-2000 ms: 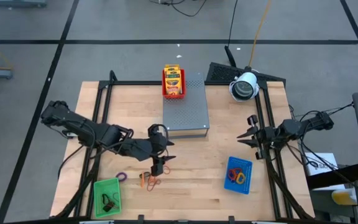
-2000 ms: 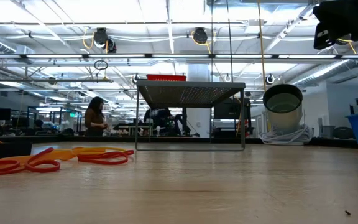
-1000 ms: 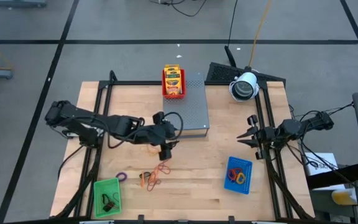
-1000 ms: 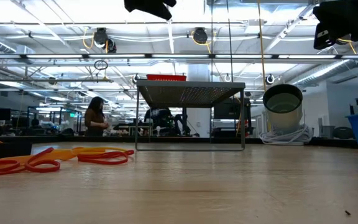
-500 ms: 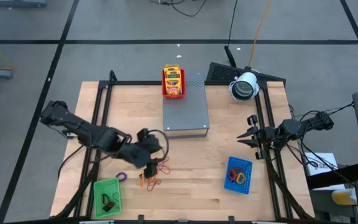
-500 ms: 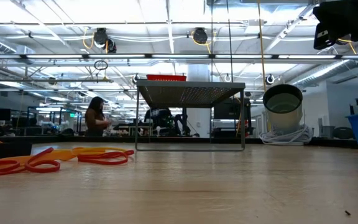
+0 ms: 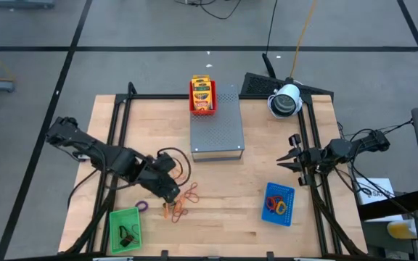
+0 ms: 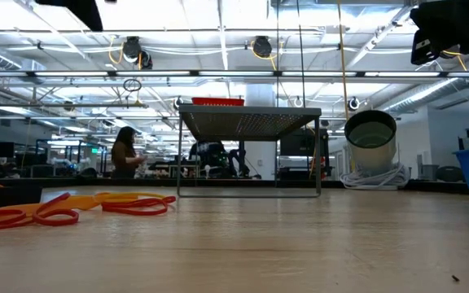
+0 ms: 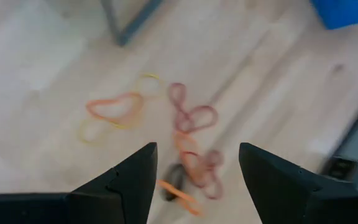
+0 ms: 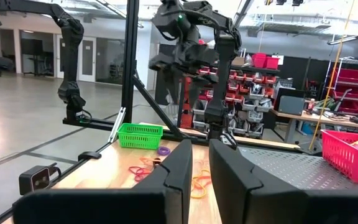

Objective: Pick & Place Office Desk Supplies
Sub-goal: Put the yellow rubber band into the green bin

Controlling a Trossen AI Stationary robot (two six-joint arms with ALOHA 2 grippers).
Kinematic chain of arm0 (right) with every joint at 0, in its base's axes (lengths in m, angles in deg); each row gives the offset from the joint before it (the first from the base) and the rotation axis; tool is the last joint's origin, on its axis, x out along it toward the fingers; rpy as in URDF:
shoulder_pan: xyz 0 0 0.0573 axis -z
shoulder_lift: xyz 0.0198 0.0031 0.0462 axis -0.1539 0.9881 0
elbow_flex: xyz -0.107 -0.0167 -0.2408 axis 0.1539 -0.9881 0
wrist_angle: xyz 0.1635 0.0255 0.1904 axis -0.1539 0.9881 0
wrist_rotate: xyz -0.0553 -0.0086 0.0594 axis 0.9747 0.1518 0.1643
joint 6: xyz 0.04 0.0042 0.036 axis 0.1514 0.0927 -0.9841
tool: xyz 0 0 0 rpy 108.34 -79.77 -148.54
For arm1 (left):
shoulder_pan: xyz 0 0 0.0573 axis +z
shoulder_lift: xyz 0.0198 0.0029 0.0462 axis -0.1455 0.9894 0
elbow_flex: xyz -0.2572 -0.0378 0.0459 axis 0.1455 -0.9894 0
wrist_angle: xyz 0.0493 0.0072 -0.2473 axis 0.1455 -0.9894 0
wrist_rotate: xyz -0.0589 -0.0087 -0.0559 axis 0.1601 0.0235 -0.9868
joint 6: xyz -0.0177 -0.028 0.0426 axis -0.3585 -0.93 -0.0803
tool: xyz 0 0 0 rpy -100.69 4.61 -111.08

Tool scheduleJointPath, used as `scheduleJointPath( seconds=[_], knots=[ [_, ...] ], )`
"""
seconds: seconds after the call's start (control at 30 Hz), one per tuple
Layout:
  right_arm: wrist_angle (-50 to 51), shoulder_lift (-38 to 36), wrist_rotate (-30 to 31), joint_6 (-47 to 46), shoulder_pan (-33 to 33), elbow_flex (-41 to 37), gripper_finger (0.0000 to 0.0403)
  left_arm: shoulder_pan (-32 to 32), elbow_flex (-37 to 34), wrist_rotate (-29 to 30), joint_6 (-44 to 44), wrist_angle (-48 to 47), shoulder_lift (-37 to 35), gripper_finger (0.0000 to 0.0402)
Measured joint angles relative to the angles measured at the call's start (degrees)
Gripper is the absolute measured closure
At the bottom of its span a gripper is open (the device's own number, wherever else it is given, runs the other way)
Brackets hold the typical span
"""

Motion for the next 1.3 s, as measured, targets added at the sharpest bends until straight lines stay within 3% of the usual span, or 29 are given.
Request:
scheduleJointPath(
  seconds=[0.2, 0.33, 0.43, 0.6, 0.77, 1.3],
  knots=[
    [0.0, 0.0, -0.01, 0.0, -0.02, 0.0, 0.0358, 5.11, 0.04, -0.84, 24.12, -0.53, 2.22, 0.0165],
    [0.0, 0.0, 0.0, -0.02, -0.01, 0.01, 0.0358, 8.85, 0.02, -7.68, 39.96, -2.13, 6.36, 0.0165],
    [-0.08, 0.04, 0.01, 0.0, 0.0, -0.01, 0.0358, 11.73, -2.53, -11.8, 45.87, -1.7, 8.5, 0.0165],
    [-0.04, 0.04, -0.01, 0.0, -0.02, 0.01, 0.0358, 14.81, -13.18, -19.74, 47.68, 11.58, 5.8, 0.0165],
    [-0.08, 0.06, 0.01, -0.01, -0.02, 0.01, 0.0358, 15.33, -22.98, -21.39, 46.03, 19.39, 0.17, 0.0165],
    [-0.02, 0.2, -0.01, -0.01, -0.02, -0.01, 0.0358, 17.79, -34.9, -12.88, 42.79, 23.26, -2.42, 0.0165]
  ],
)
